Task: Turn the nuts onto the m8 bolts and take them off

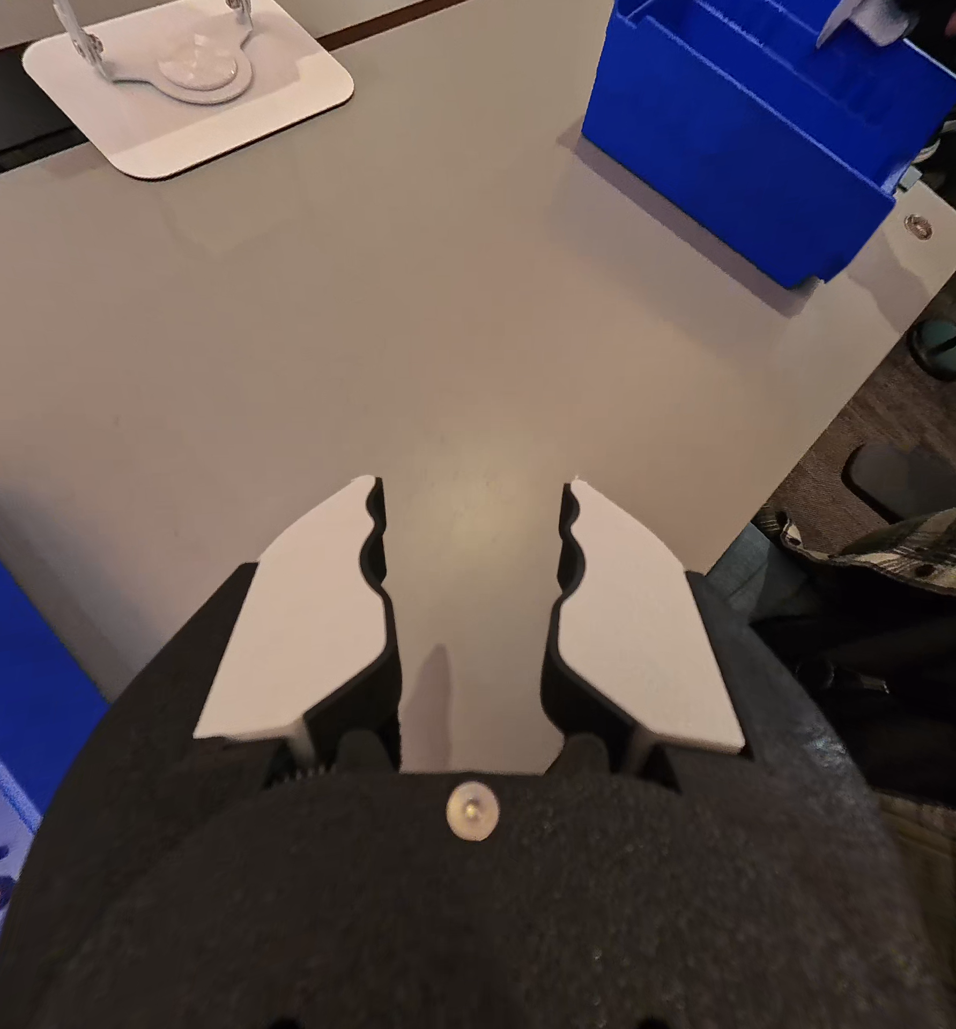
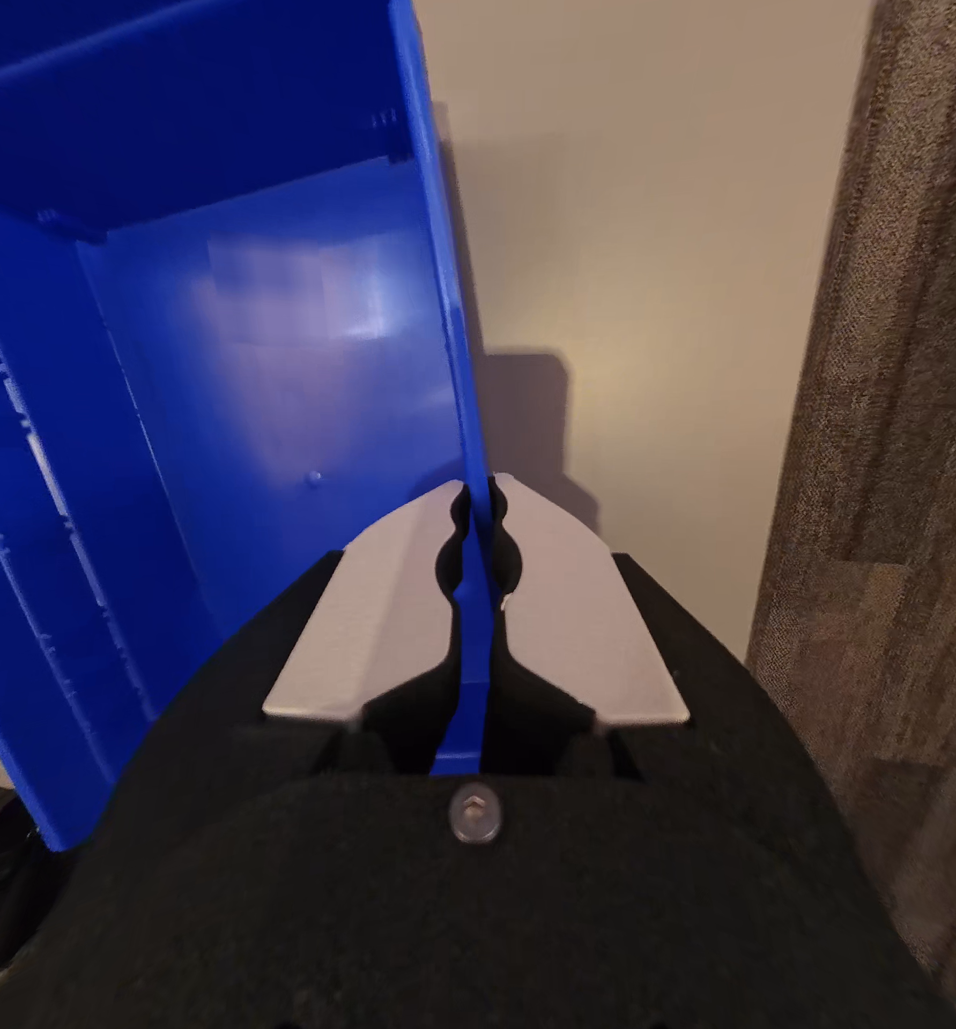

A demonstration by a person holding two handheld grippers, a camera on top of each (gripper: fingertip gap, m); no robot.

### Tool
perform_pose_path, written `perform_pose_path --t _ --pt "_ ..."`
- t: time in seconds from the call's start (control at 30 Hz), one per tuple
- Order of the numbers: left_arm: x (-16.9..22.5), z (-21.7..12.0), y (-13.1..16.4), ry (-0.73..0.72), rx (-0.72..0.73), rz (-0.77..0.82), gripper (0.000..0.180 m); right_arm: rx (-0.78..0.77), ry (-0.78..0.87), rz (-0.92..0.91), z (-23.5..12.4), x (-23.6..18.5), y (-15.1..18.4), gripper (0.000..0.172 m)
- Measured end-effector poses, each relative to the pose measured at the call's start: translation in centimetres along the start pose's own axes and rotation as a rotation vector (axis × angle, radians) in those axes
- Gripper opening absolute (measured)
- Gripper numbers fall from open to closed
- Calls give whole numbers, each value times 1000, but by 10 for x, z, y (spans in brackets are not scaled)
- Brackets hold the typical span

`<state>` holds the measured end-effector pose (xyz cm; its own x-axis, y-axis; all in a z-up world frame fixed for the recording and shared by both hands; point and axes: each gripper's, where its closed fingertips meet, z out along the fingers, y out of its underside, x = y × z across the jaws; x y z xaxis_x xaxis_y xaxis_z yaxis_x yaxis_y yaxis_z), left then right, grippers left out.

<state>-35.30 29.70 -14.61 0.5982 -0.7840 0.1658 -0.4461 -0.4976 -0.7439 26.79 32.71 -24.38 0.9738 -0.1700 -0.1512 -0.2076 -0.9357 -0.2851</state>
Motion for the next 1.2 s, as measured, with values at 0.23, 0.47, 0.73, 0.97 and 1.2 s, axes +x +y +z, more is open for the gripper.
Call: perform_pose_path --t 0.23,0.47,0.73,0.97,1.2 --pt "6 8 -10 -1 -2 13 60 33 46 45 -7 41 2 6" --pt "5 7 -10 -10 -1 -1 61 39 47 36 -9 58 1 5" --pt "2 3 -8 -24 -4 -10 61 42 50 23 -9 63 -3 5" --pt "1 2 -6 -27 -7 -11 61 38 45 14 -9 66 -4 6" --pt "-2 1 -3 -35 -3 -27 62 35 39 1 -10 68 -5 6"
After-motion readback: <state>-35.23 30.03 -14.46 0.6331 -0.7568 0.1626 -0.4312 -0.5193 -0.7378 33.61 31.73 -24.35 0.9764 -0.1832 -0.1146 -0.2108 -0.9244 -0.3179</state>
